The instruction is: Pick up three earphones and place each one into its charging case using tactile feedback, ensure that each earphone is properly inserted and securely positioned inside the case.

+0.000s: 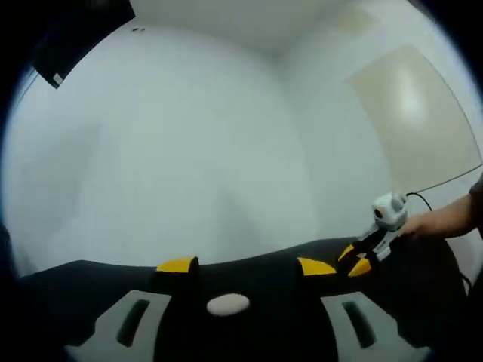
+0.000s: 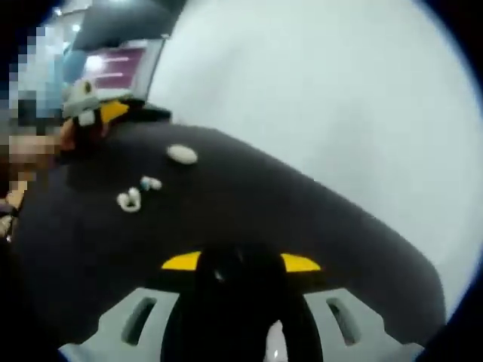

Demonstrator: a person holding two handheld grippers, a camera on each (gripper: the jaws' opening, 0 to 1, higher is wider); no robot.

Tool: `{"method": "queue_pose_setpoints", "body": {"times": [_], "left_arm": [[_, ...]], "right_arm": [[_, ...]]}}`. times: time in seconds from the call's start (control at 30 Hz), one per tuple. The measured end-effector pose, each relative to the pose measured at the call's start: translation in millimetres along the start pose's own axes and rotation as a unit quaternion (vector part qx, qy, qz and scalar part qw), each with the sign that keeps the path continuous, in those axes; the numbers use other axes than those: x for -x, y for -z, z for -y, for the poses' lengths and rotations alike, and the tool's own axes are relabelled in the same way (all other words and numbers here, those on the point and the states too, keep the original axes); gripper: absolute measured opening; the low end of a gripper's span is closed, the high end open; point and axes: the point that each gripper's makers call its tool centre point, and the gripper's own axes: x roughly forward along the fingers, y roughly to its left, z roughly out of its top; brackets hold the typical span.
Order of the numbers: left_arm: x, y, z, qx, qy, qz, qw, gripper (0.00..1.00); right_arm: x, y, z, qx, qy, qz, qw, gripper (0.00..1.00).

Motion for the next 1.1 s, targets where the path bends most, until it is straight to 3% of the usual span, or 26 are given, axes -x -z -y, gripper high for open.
{"method": "queue_pose_setpoints", "body": {"times": [0.03, 0.07, 0.13, 0.23, 0.27, 0.37, 0.4, 0.43, 0.5, 0.53, 0.57, 0.6, 0.63, 0.67, 0.7, 0.77, 0.83, 0.9, 0.97, 1.03, 1.1], "left_arm": [[-0.1, 1.4, -0.5, -0.003, -0.002, -0.003, 1.0, 0.47], [-0.1, 3.1, 0.0, -0.006, -0.002, -0.006, 1.0, 0.47], [-1.2, 6.2, 1.5, -0.015, -0.002, -0.013, 0.9998, 0.47], [-3.1, 11.4, 5.2, -0.028, 0.002, -0.024, 0.9993, 0.47], [-3.3, 12.2, 6.1, -0.032, 0.003, -0.026, 0.9992, 0.47], [-2.8, 13.4, 6.5, -0.038, 0.002, -0.03, 0.9988, 0.47], [-2.4, 13.6, 7.0, -0.039, 0.002, -0.031, 0.9988, 0.47], [-2.0, 13.8, 6.9, -0.039, 0.001, -0.031, 0.9988, 0.47], [-1.3, 14.3, 5.9, -0.039, -0.002, -0.033, 0.9987, 0.47], [-0.8, 14.7, 5.6, -0.037, -0.002, -0.033, 0.9988, 0.47], [-0.3, 15.1, 5.3, -0.034, -0.003, -0.034, 0.9988, 0.47], [0.0, 15.7, 4.2, -0.031, -0.005, -0.036, 0.9989, 0.47], [0.4, 17.7, 2.7, -0.029, -0.009, -0.04, 0.9987, 0.47], [-0.1, 18.8, 1.7, -0.029, -0.011, -0.043, 0.9986, 0.47], [-0.2, 20.3, 0.9, -0.029, -0.013, -0.046, 0.9984, 0.47], [-0.6, 23.7, -1.3, -0.031, -0.018, -0.055, 0.9978, 0.47], [-2.4, 28.3, -4.1, -0.033, -0.023, -0.067, 0.9969, 0.47], [-5.3, 34.2, -4.4, -0.037, -0.019, -0.084, 0.9956, 0.47], [-9.0, 41.7, -5.9, -0.039, -0.011, -0.113, 0.9928, 0.47], [-14.6, 50.0, -10.7, -0.075, 0.008, -0.151, 0.9856, 0.48], [-20.1, 62.8, -13.8, -0.075, 0.035, -0.205, 0.9753, 0.51]], "right_arm": [[-2.3, -4.8, 0.1, -0.021, -0.006, 0.016, 0.9996, 0.4], [-4.0, 0.7, -0.8, -0.032, -0.012, -0.003, 0.9994, 0.4], [-3.6, -0.8, 1.6, -0.047, -0.022, -0.003, 0.9986, 0.4], [0.3, -8.6, 6.4, -0.009, -0.01, 0.006, 0.9999, 0.46], [3.5, -16.4, 9.4, -0.004, 0.001, 0.018, 0.9998, 0.49], [21.3, -61.8, 22.3, -0.054, 0.031, 0.117, 0.9911, 0.49], [28.8, -79.2, 22.5, -0.089, 0.031, 0.161, 0.9825, 0.49], [36.4, -97.1, 17.8, -0.133, 0.014, 0.211, 0.9681, 0.49], [47.0, -120.6, -1.6, -0.21, -0.059, 0.287, 0.9327, 0.48], [49.9, -124.8, -16.3, -0.237, -0.112, 0.312, 0.9133, 0.48], [51.4, -125.5, -23.5, -0.242, -0.139, 0.333, 0.9008, 0.47], [49.9, -121.5, -26.9, -0.244, -0.145, 0.344, 0.8951, 0.45], [44.1, -114.0, -25.2, -0.246, -0.136, 0.333, 0.9001, 0.4], [39.7, -107.9, -25.3, -0.259, -0.134, 0.302, 0.9075, 0.38], [41.0, -107.3, -29.4, -0.238, -0.141, 0.295, 0.9146, 0.38], [42.6, -107.1, -21.2, -0.2, -0.116, 0.311, 0.9221, 0.38], [40.6, -97.3, -12.8, -0.182, -0.089, 0.288, 0.9361, 0.38], [44.2, -99.7, -3.4, -0.209, -0.078, 0.304, 0.9263, 0.38], [47.1, -102.1, -0.9, -0.239, -0.096, 0.312, 0.9147, 0.38], [49.0, -103.5, 2.2, -0.25, -0.097, 0.315, 0.9103, 0.38], [51.1, -106.7, 2.8, -0.257, -0.099, 0.318, 0.9071, 0.38]]}}
